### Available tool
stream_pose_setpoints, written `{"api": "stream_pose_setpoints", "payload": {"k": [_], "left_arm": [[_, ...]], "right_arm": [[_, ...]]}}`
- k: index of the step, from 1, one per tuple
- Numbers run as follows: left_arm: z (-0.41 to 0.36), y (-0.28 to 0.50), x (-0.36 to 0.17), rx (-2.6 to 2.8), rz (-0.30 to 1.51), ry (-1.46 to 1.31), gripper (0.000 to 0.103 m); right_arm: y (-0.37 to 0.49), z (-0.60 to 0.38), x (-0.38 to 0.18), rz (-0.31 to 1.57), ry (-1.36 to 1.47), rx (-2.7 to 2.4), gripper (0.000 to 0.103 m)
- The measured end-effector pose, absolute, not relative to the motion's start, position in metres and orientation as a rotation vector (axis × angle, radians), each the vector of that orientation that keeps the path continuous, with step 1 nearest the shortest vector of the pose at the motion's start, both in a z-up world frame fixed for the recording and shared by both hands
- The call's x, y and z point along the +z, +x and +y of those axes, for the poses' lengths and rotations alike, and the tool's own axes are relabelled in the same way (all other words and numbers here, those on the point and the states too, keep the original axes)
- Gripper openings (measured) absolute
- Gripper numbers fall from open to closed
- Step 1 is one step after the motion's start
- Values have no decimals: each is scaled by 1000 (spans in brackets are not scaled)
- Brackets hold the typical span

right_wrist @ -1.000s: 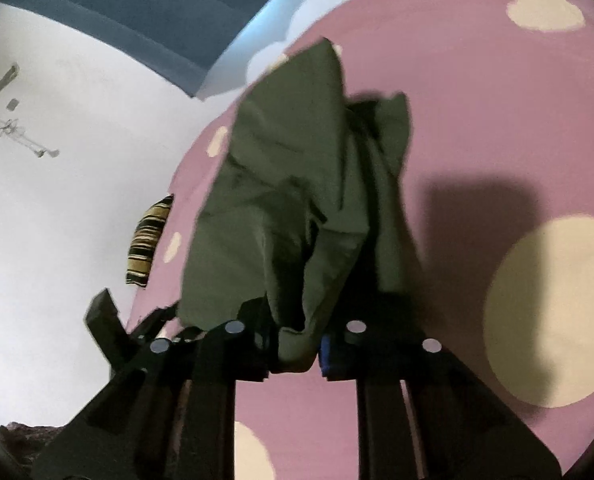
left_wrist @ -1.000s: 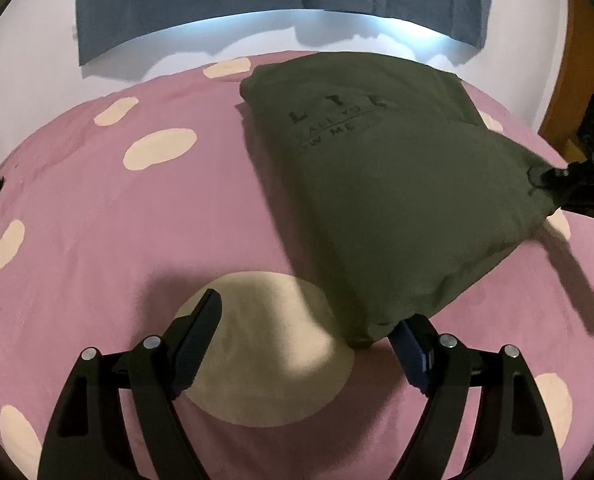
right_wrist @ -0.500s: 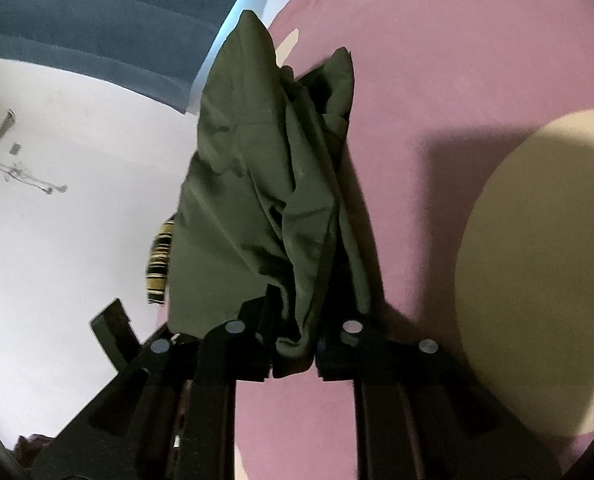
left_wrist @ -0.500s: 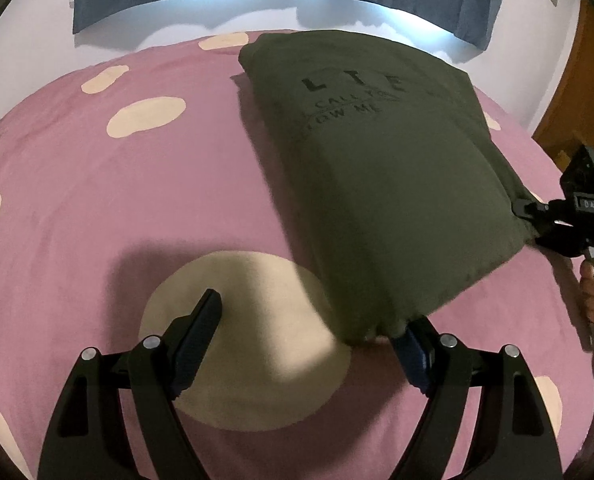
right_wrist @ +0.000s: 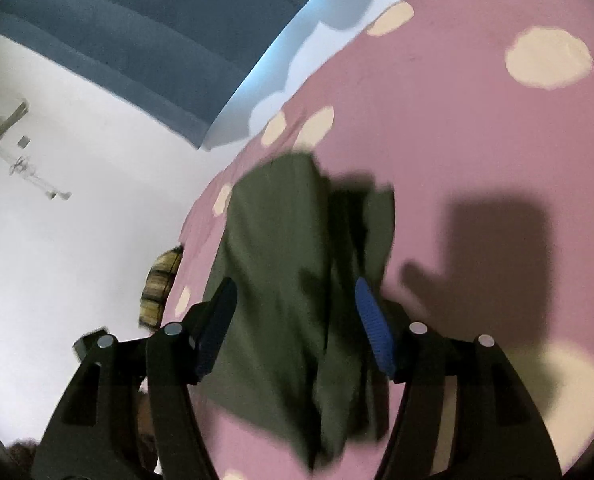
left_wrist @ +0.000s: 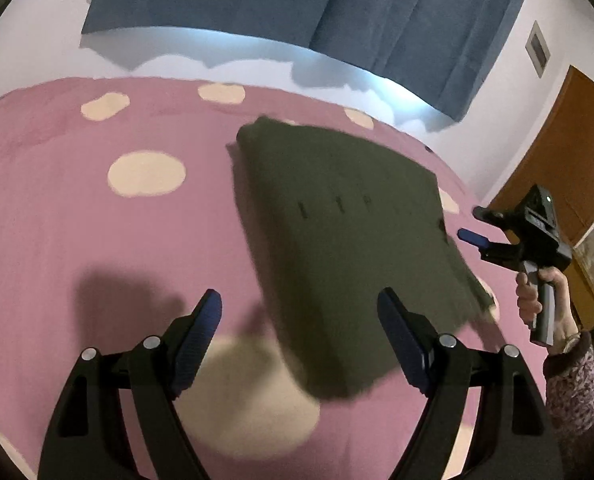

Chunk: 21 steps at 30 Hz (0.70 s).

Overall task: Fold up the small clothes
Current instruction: 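Lay the folded jacket flat and release it with the right gripper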

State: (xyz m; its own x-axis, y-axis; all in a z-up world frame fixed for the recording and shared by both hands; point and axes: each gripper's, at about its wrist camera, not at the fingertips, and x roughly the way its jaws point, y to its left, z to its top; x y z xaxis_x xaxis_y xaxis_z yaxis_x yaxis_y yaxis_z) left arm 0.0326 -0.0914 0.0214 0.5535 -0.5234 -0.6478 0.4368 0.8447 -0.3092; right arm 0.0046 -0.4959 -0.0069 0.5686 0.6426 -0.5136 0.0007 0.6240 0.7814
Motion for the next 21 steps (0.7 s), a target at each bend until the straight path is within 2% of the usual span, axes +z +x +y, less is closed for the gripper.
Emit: {"api": "stream_pose_setpoints", "payload": {"k": [4, 5, 6, 7, 9, 21], "left_arm": [[-116, 54, 12, -574, 839, -96, 80], [-121, 56, 10, -569, 845, -79, 80], [-128, 59, 7, -558, 848, -51, 80], [-133, 59, 4, -553, 851, -31, 80], [-139, 61, 0, -542, 854, 1, 80], [-144, 71, -17, -529, 926, 26, 81]], "right_arm": [[61, -485, -16, 917, 832, 417, 61], [69, -484, -18, 931, 827, 420, 58], [75, -483, -22, 951, 813, 424, 41], [83, -479, -24, 974, 796, 428, 12], [92, -471, -30, 1014, 755, 406, 4], [101, -482, -82, 1100, 814, 326, 1]]}}
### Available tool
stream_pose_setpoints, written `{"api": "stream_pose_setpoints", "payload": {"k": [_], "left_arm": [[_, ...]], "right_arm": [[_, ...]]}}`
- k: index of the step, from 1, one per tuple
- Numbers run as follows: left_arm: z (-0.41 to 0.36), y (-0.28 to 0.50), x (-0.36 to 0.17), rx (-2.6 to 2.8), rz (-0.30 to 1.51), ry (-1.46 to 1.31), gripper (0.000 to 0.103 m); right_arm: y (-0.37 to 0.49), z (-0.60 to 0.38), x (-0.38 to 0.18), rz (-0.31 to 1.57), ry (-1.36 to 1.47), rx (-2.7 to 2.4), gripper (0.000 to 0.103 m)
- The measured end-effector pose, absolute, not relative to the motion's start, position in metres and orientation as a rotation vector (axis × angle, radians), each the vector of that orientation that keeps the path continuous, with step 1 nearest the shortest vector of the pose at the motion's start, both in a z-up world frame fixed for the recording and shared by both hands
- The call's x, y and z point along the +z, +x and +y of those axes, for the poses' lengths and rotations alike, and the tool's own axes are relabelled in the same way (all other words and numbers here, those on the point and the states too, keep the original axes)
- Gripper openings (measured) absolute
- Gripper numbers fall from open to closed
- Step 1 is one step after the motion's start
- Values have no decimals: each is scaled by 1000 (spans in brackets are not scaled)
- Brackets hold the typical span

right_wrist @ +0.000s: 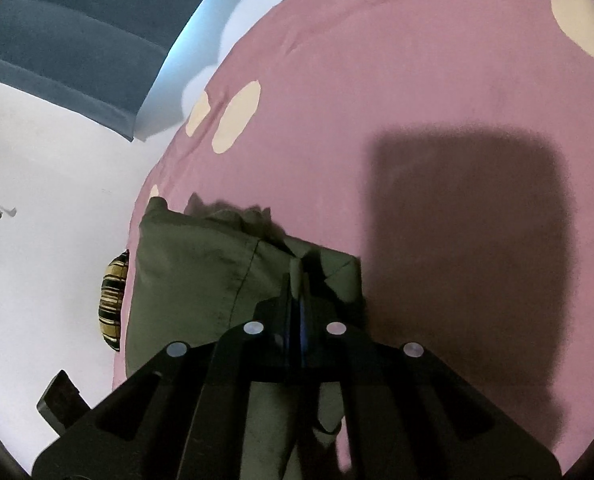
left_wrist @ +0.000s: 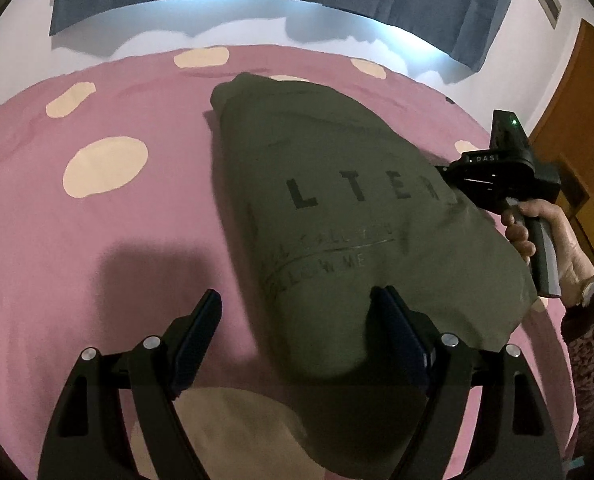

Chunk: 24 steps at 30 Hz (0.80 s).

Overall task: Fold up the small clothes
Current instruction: 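Lay the folded jacket flat and release it with the right gripper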

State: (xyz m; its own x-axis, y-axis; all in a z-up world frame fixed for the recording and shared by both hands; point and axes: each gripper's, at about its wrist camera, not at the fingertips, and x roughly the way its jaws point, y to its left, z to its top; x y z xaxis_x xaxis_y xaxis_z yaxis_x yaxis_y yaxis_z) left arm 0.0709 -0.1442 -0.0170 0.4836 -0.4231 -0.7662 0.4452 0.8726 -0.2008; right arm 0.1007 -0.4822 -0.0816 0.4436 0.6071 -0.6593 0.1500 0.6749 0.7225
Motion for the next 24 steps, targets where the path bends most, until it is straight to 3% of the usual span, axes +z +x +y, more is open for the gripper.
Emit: {"api": "stream_pose_setpoints", "payload": {"k": [8, 11, 13, 15, 24], "left_arm": [[-138, 70, -13, -548, 905, 1, 81], [-129, 63, -5, -569, 881, -27, 81], [-119, 52, 2, -595, 846, -51, 81], [-109, 36, 8, -622, 807, -45, 81], [-104, -25, -13, -620, 824, 119, 81]], "right_arm": [[91, -492, -74, 1062, 895, 342, 4], [77, -502, -61, 1031, 924, 338, 20], [60, -507, -50, 1019, 929, 338, 39], [36, -507, -38, 1016, 898, 347, 45], [-71, -494, -20, 1010, 881, 365, 53]]}}
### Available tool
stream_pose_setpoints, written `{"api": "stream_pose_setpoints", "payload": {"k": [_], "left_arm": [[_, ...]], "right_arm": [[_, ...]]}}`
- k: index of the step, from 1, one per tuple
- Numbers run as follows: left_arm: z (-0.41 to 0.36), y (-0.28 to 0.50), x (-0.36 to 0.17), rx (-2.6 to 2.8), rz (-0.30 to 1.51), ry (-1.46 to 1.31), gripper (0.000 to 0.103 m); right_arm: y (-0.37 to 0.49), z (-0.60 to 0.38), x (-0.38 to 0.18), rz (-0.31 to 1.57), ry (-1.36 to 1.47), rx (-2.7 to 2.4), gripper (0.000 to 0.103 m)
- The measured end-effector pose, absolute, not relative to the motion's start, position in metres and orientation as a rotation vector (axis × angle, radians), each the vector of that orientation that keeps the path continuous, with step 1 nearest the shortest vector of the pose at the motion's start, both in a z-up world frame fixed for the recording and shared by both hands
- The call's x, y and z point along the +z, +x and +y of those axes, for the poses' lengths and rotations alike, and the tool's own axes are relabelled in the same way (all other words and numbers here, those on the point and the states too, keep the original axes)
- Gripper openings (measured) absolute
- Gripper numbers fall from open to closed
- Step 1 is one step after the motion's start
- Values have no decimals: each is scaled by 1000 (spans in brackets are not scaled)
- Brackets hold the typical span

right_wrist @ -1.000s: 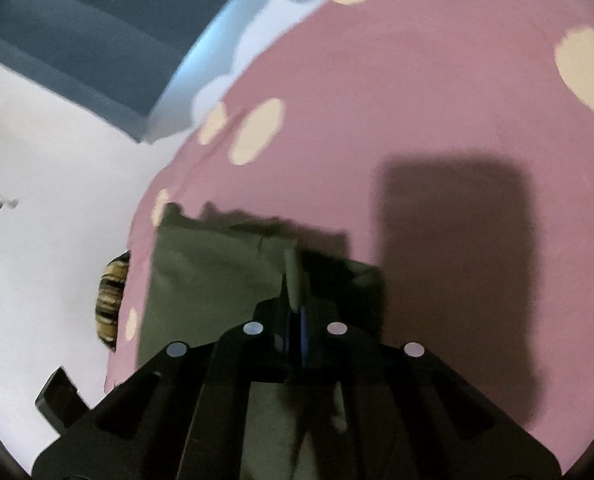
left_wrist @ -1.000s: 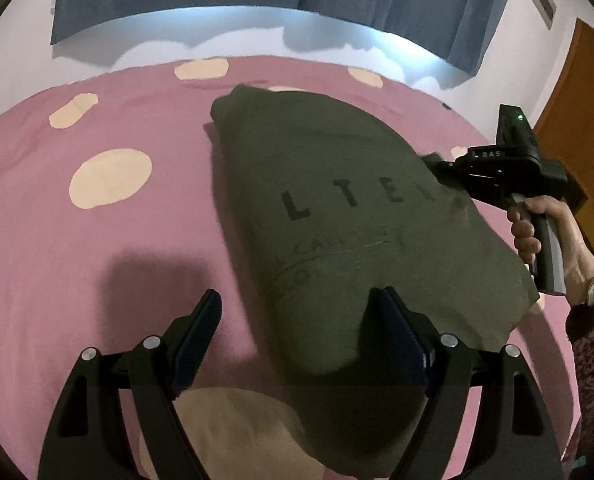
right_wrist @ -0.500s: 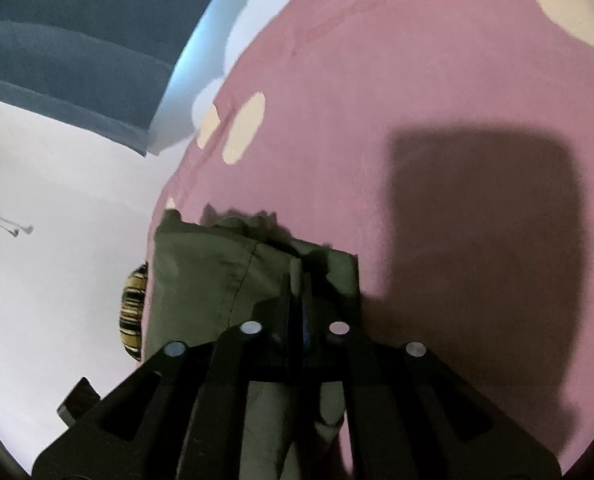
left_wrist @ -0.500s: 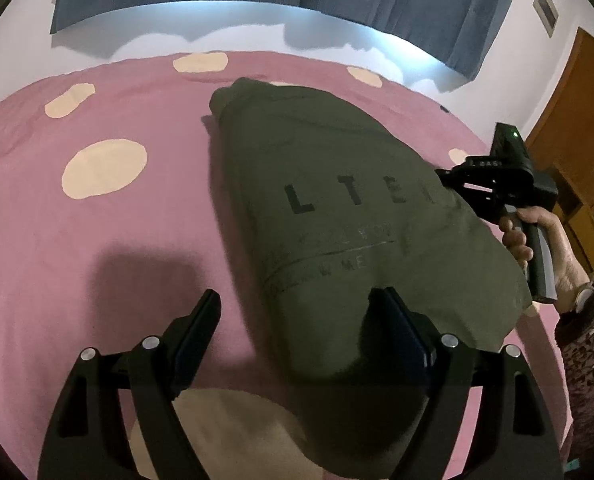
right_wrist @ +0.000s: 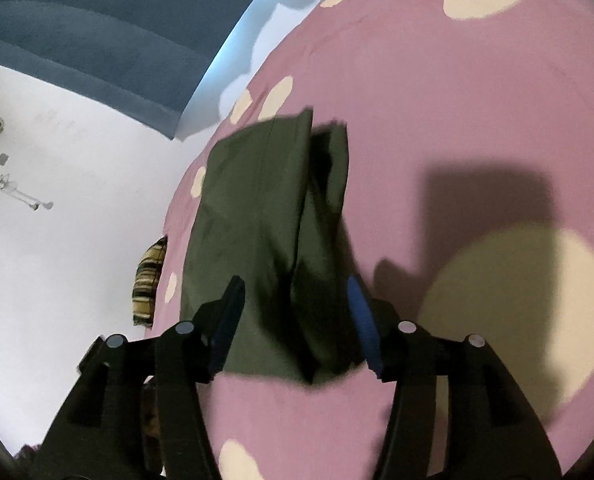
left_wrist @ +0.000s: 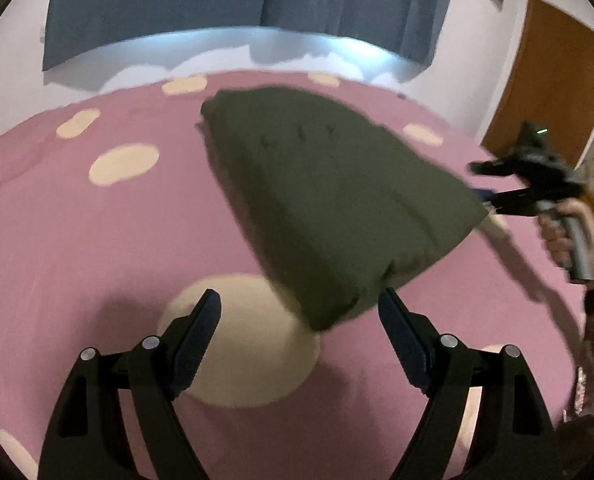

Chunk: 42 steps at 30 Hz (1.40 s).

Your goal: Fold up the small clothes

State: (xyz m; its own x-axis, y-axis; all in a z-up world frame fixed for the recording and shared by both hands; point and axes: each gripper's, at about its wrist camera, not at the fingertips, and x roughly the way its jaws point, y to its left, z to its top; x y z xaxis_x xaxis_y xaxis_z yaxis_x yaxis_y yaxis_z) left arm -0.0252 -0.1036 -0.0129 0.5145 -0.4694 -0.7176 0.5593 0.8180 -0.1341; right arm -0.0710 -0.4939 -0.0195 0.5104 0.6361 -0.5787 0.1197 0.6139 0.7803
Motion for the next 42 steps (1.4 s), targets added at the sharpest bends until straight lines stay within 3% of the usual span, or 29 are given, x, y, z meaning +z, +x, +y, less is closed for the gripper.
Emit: {"api": "stream_pose_setpoints", "payload": {"k": [3, 9, 13, 16, 35, 42], "left_arm": [[-112, -17, -30, -539, 888, 122, 81], [-115, 0, -37, -481, 953, 87, 81], [-118, -1, -38, -470, 932, 122, 81], [-116, 1, -39, -473, 935, 114, 81], [-113, -2, -41, -484, 936, 88, 81], [-98, -10, -33, -593, 944, -5, 81]], "right_arm": [[-83, -484, -19, 1015, 859, 376, 59], [-90, -471, -23, 1045, 772, 339, 57], [-92, -468, -38, 1081, 728, 280, 25], [-94, -472, -46, 1073, 767, 280, 20], [-100, -479, -58, 1033, 869, 293, 20], [-109, -486, -54, 1013, 894, 300, 30]]}}
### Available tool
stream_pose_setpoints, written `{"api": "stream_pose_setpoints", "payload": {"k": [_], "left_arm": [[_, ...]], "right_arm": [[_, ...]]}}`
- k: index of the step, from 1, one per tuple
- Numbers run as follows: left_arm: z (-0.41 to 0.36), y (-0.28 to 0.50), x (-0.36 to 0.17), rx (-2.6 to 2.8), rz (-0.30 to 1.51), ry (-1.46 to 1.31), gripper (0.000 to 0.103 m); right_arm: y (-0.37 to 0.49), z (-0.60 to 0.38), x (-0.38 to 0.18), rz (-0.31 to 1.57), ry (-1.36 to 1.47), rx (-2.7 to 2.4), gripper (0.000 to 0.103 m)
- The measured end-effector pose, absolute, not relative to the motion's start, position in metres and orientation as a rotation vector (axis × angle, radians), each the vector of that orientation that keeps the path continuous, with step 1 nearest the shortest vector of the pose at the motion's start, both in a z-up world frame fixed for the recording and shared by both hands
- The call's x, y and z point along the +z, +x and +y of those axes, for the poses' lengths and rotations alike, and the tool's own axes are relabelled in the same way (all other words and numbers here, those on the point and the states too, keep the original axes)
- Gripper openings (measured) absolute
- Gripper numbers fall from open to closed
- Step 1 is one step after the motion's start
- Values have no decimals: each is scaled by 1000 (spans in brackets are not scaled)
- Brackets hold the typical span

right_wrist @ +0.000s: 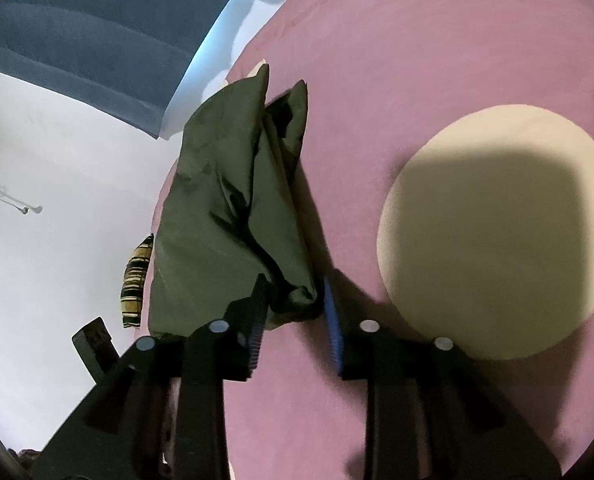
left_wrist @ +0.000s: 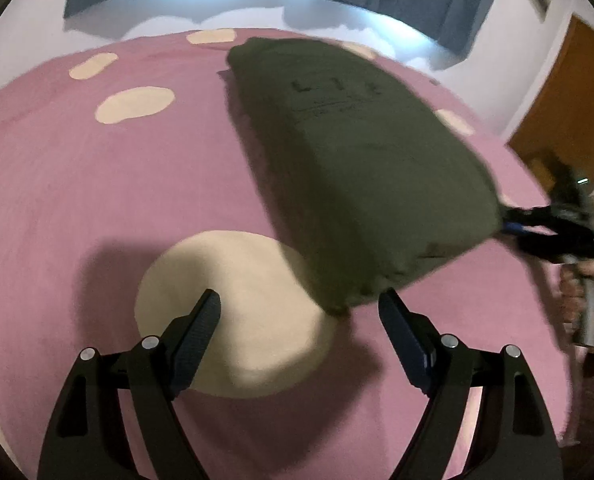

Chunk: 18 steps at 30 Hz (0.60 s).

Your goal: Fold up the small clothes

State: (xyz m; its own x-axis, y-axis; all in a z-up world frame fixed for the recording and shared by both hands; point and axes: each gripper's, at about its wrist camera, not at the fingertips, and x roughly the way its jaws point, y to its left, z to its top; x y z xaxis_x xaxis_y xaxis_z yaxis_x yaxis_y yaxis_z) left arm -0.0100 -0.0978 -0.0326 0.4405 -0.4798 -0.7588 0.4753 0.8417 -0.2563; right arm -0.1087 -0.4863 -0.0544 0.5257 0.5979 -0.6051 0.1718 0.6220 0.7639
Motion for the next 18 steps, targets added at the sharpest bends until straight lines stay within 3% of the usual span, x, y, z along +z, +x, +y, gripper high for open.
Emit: {"api": "stream_pose_setpoints", "payload": {"k": [7, 10, 18], "left_arm": [[-72, -3, -10, -734, 934, -241, 85], [-78, 13, -15, -752, 981, -316, 85], [-108, 45, -42, -787, 1108, -400, 85]], "right_arm": [[-117, -506, -37, 965, 888, 305, 65], [-108, -509, -37, 975, 908, 361, 71], [-63, -484, -50, 1050, 865, 474, 72]]}}
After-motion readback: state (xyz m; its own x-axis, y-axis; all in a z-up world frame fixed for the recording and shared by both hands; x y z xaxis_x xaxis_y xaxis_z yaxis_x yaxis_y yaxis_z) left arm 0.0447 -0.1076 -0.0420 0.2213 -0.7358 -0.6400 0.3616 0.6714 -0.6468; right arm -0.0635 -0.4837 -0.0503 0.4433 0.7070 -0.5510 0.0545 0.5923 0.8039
